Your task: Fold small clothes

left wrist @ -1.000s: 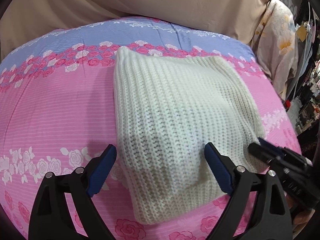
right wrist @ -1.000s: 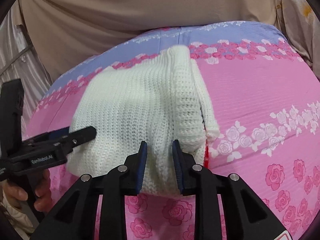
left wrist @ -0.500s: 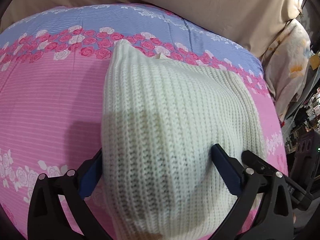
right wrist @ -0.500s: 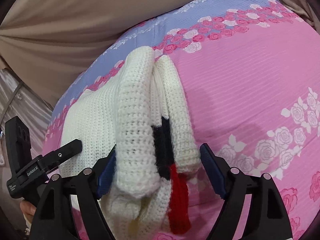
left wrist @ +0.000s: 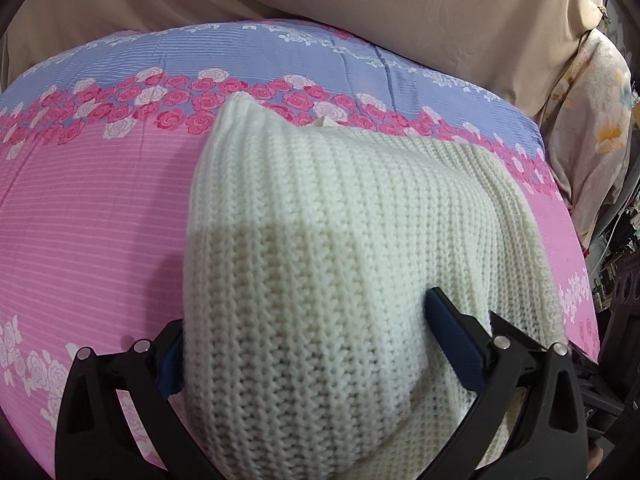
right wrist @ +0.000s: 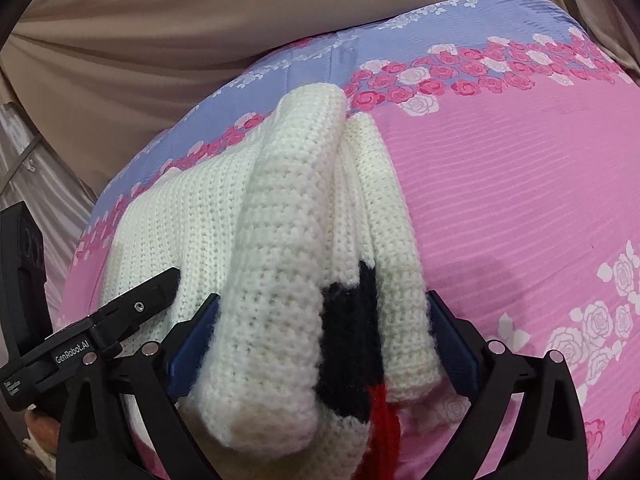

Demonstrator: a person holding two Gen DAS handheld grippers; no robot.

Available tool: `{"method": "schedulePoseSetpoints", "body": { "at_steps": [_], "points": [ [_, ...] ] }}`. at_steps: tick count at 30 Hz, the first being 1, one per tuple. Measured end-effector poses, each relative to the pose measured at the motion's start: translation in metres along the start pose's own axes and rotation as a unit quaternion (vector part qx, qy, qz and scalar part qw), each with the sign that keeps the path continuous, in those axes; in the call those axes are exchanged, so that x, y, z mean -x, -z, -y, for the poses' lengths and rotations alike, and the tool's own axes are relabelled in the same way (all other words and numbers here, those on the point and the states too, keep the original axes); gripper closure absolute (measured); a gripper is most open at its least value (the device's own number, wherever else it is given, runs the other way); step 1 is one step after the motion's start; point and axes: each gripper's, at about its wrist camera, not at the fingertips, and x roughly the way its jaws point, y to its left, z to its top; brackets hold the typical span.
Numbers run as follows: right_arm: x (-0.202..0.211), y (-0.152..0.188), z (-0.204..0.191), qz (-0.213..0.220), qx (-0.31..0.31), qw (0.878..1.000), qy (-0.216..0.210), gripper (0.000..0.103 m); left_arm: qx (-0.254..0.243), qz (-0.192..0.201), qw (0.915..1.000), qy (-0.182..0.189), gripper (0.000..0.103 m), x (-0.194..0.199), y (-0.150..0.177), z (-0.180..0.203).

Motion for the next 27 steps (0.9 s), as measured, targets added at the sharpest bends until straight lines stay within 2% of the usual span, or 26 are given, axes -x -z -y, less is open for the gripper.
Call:
{"method": "schedulePoseSetpoints", "body": {
  "at_steps": [11,13,15,16,17,20,21,25,27],
  "points": [
    [-0.005,-0.008,-0.007,0.005,0.010,1.000,0.000,0.008,0.016,-0.003,0.9996,0.022,0.005,-0.009,-0.003,-0.006],
    [-0.005,-0.008,-0.007,0.006,0.008,1.000,-0.003,0.014,0.016,-0.005,0.9996,0.024,0.005,-0.009,-0.003,-0.006],
    [-0.003,-0.008,-0.008,0.005,0.006,1.000,-0.015,0.033,0.016,-0.012,0.9994,0.030,0.005,-0.008,-0.004,-0.007],
    [-0.001,-0.007,-0.009,0.006,0.004,1.000,-0.018,0.037,0.012,-0.018,0.9991,0.036,0.005,-0.006,-0.005,-0.006],
    [0.002,-0.006,-0.012,0.010,0.006,1.000,-0.016,0.046,0.005,-0.020,0.9990,0.040,0.005,-0.004,-0.005,-0.005],
    [0.013,-0.003,-0.019,0.024,0.011,1.000,-0.005,0.060,-0.034,-0.018,0.9980,0.050,0.015,0.009,-0.004,0.005],
    [0.016,-0.001,-0.022,0.028,0.010,1.000,0.005,0.062,-0.046,-0.016,0.9975,0.052,0.021,0.014,-0.003,0.008],
    [0.030,0.004,-0.029,0.041,0.009,0.999,0.010,0.066,-0.077,-0.001,0.9947,0.068,0.044,0.036,-0.002,0.015],
    [0.041,0.008,-0.034,0.050,0.010,0.999,0.007,0.067,-0.085,0.003,0.9925,0.088,0.049,0.047,-0.002,0.016]
  ]
}}
